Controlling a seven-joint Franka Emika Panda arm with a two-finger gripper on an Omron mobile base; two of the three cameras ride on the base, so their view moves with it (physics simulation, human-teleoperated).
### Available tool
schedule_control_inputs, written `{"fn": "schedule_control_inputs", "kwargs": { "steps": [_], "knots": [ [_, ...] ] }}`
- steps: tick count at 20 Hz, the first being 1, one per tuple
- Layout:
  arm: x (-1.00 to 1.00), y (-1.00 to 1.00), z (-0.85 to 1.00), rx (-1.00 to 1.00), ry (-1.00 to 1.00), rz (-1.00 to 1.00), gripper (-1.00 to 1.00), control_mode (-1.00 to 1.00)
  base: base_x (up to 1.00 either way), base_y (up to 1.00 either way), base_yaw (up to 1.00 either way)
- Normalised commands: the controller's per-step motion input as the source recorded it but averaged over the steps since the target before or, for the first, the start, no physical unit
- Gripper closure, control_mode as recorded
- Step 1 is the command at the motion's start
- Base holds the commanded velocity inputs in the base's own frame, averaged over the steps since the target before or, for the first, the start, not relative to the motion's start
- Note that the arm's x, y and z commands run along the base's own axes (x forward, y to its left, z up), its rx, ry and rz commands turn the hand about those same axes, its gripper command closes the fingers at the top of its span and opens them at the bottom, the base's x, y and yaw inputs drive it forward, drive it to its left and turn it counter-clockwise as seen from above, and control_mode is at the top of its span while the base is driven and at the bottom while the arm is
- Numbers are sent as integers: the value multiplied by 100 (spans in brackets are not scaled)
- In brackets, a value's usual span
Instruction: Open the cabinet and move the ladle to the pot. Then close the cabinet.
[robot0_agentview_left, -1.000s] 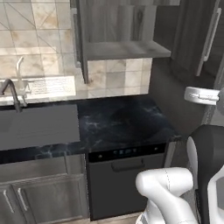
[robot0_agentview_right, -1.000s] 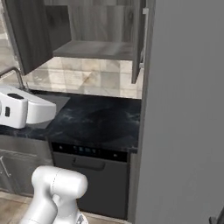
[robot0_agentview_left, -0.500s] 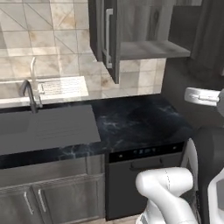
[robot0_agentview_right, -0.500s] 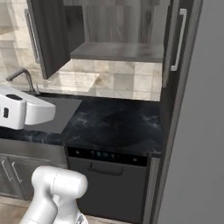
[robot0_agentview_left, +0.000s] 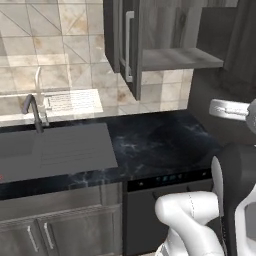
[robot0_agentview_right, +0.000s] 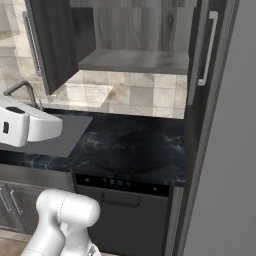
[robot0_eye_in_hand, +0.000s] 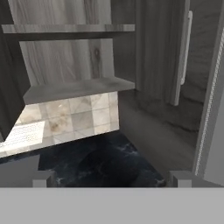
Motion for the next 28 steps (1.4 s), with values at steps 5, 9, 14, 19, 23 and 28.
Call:
{"fn": "schedule_control_inputs", "kwargs": {
  "steps": [5, 9, 14, 19, 23, 28],
  "knots": [
    [0, 0, 0, 0, 0, 0, -100, 100, 19, -10, 0],
    [0, 0, 0, 0, 0, 0, -100, 100, 27, -3, 0],
    [0, 0, 0, 0, 0, 0, -100, 100, 20, -23, 6],
    [0, 0, 0, 0, 0, 0, -100, 100, 7, -38, 7],
    [0, 0, 0, 0, 0, 0, -100, 100, 10, -20, 6],
    [0, 0, 0, 0, 0, 0, -100, 100, 37, -7, 2]
  ]
}}
